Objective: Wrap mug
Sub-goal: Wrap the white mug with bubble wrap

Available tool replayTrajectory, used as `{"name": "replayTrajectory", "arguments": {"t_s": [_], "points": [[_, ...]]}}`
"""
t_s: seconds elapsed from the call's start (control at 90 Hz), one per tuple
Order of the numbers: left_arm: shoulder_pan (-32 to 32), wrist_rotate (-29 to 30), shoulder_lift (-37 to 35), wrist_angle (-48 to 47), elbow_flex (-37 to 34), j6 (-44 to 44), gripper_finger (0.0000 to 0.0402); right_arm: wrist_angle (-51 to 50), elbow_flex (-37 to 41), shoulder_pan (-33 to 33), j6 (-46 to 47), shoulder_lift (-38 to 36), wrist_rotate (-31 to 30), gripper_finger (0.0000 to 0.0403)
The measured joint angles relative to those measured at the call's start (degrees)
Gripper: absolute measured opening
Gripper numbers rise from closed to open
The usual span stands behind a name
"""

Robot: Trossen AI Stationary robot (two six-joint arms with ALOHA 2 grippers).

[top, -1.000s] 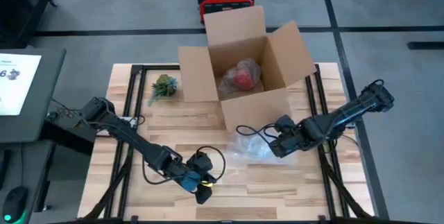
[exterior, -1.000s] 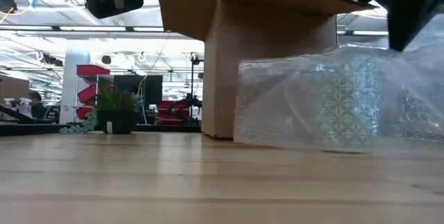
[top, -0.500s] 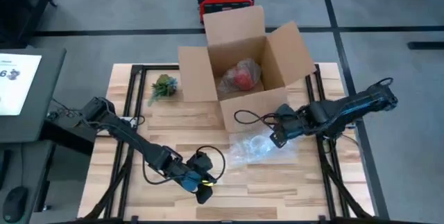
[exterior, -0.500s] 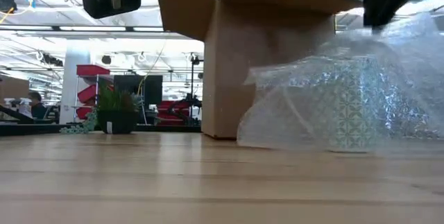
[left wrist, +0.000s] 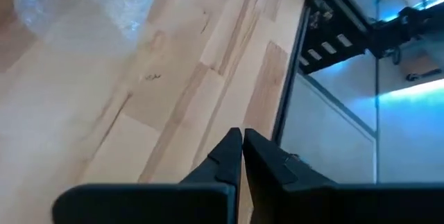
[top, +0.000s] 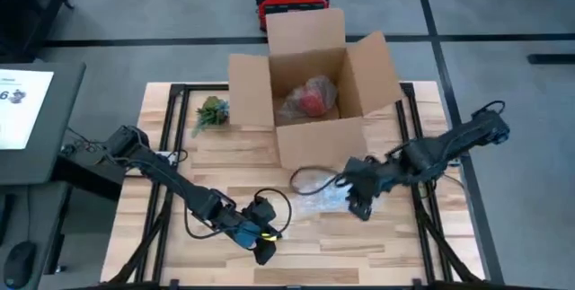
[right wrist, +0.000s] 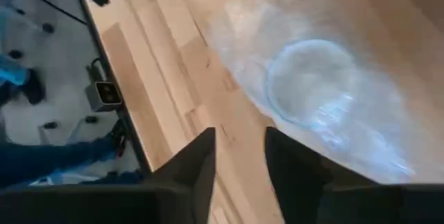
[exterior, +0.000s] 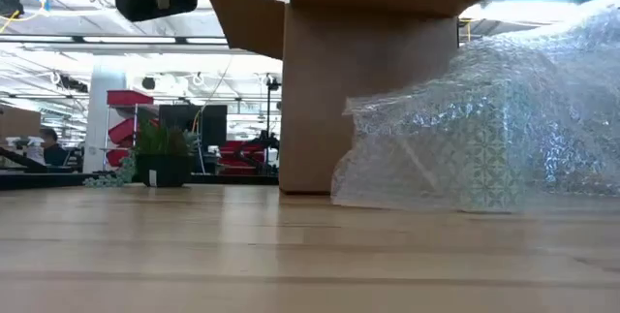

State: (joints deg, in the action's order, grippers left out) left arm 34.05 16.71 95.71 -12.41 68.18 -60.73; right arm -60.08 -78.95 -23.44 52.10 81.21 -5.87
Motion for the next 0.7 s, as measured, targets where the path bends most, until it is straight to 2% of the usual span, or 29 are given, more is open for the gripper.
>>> {"name": "replayTrajectory", "arguments": {"t_s": [0.078, 0.133, 0.411, 0.7], "points": [[0.5, -0.1, -0.1, 1.6, 0.0, 0.0, 0.0000, -1.7, 0.6, 1.1, 1.0, 4.2, -3.2, 0.0024], [0.7, -0.1, -0.1, 2.6, 0.0, 0.1, 0.0000, -3.4, 0.6, 2.2, 2.2, 7.2, -4.4, 0.0009], [1.6, -1.2, -0.1, 3.2, 0.0, -0.5, 0.0000, -4.1, 0.6, 7.3, 0.7, 19.7, -3.5, 0.0001], [2.0, -1.2, -0.1, 1.4, 2.9, 0.6, 0.0000, 1.4, 0.5, 5.4, -7.1, 25.7, 2.8, 0.0000]]}}
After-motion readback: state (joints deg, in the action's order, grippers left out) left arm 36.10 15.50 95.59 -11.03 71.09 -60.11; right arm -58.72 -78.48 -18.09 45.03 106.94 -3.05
